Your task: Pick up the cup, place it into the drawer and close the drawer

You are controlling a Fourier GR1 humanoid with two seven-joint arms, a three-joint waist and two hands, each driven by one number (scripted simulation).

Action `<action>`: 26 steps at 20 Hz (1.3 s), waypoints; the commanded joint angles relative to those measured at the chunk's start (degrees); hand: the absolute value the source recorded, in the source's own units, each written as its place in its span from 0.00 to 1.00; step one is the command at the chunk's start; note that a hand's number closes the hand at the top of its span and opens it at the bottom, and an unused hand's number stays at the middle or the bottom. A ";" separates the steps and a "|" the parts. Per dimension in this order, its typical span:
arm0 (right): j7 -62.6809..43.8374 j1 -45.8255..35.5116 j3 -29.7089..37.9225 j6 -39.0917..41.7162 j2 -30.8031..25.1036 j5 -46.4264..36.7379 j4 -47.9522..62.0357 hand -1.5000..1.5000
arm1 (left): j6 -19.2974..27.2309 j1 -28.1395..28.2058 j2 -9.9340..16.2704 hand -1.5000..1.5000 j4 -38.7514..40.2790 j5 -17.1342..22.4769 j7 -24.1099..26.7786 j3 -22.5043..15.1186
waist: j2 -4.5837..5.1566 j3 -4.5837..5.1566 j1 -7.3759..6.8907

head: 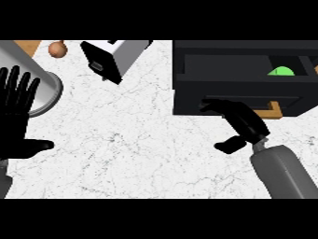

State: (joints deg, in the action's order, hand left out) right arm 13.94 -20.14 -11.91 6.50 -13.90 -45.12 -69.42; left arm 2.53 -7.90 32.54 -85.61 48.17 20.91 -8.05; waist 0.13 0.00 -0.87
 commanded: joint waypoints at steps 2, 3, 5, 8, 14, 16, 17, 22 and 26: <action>5.92 -8.16 3.39 -3.74 1.28 -1.84 16.88 0.00 | -2.88 -0.33 0.86 0.00 -0.14 0.07 -3.19 3.80 | 0.06 -0.03 0.07; 7.48 -8.00 3.56 -5.13 2.01 -2.18 18.83 0.00 | -1.16 2.31 -0.80 0.00 -3.69 -0.73 -2.94 3.76 | -0.01 -0.04 0.05; 7.45 -13.40 5.41 -5.04 2.91 -1.54 24.20 0.00 | -8.37 4.63 -0.44 0.00 2.35 -0.81 1.22 4.83 | 0.15 -0.02 -0.23; 10.49 -18.23 7.64 -6.96 3.87 -1.45 33.51 0.00 | -8.19 0.34 -1.34 0.00 4.99 -1.38 -0.46 5.96 | 0.26 -0.03 -0.10; 13.69 -28.82 12.29 -5.16 1.49 0.18 46.37 0.00 | -10.19 1.58 -2.75 0.00 4.86 -2.22 0.69 5.33 | 1.06 -0.08 -2.02; 16.59 -28.52 12.52 -4.49 -2.00 -0.45 48.69 0.00 | -8.69 2.33 -2.54 0.00 2.59 -1.76 -1.80 5.09 | 0.94 -0.12 -2.09; 17.14 -30.80 13.62 -1.91 -3.99 0.55 49.25 0.00 | -11.00 1.73 -0.96 0.00 3.20 -1.42 -1.37 6.19 | 1.07 -0.11 -2.35; 18.95 -34.02 14.94 -2.08 -6.58 0.45 53.70 0.00 | -9.47 1.99 -2.99 0.00 2.41 -3.10 -0.45 5.15 | 1.53 -0.17 -3.44; 18.81 -35.62 15.68 -2.97 -5.90 0.73 55.90 0.00 | -9.65 -0.34 -2.87 0.00 3.03 -3.23 -1.49 5.11 | 1.98 -0.22 -4.05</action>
State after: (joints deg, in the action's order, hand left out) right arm 37.95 -52.11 1.56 6.28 -17.10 -44.14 -18.78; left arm -7.79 -6.77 29.87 -82.03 45.28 20.33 -2.72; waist -0.15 0.41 -3.75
